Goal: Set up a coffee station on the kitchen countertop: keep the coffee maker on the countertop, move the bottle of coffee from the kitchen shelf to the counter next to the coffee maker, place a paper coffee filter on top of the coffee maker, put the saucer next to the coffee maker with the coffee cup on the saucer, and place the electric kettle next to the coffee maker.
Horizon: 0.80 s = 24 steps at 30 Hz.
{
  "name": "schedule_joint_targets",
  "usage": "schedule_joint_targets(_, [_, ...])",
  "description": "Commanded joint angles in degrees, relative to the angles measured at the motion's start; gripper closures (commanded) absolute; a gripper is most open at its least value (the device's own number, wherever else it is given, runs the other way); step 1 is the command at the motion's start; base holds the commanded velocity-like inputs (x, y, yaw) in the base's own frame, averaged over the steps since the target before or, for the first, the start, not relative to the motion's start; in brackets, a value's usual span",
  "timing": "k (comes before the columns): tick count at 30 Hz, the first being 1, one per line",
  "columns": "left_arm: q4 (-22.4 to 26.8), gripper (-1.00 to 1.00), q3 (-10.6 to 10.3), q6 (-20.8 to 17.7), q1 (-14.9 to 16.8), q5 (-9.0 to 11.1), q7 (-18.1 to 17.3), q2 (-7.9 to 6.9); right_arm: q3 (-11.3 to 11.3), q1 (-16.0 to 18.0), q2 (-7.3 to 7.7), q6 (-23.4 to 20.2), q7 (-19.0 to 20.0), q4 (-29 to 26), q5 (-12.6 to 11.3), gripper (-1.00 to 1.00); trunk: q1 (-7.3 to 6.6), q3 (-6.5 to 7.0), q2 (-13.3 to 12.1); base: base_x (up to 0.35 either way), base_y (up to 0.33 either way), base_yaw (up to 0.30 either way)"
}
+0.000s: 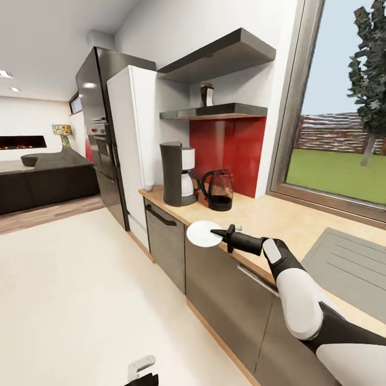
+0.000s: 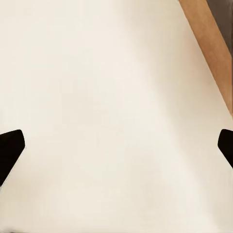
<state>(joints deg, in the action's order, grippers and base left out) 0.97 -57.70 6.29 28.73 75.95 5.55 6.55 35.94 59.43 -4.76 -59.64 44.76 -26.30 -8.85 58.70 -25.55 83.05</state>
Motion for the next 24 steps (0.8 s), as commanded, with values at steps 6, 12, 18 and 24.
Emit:
schedule_joint_targets(6, [0.18,-1.00,-0.48,0.12,0.01,0.34,0.34,0.04,0.58,0.07,1.49,-0.36,-0.05,0.09,-0.10,1.00,0.03,-0.07,0.03,0.279,0.206,-0.261])
schedule_joint_targets(12, [0.18,-1.00,-0.48,0.16,0.01,0.34,0.34,0.04,0.62,0.07,1.77,-0.36,-0.02,0.14,-0.11,1.00,0.03,-0.07,0.03,0.228,0.223,-0.251])
schedule_joint_targets(18, [0.18,-1.00,-0.48,0.12,0.01,0.34,0.34,0.04,0.62,0.07,1.84,-0.36,-0.02,0.11,-0.11,1.00,0.03,-0.07,0.03,0.196,0.237,-0.227])
schedule_joint_targets(24, [0.18,-1.00,-0.48,0.13,0.00,0.34,0.34,0.04,0.62,0.04,1.89,-0.36,0.04,0.19,-0.11,1.00,0.03,-0.07,0.03,0.186,0.241,-0.199])
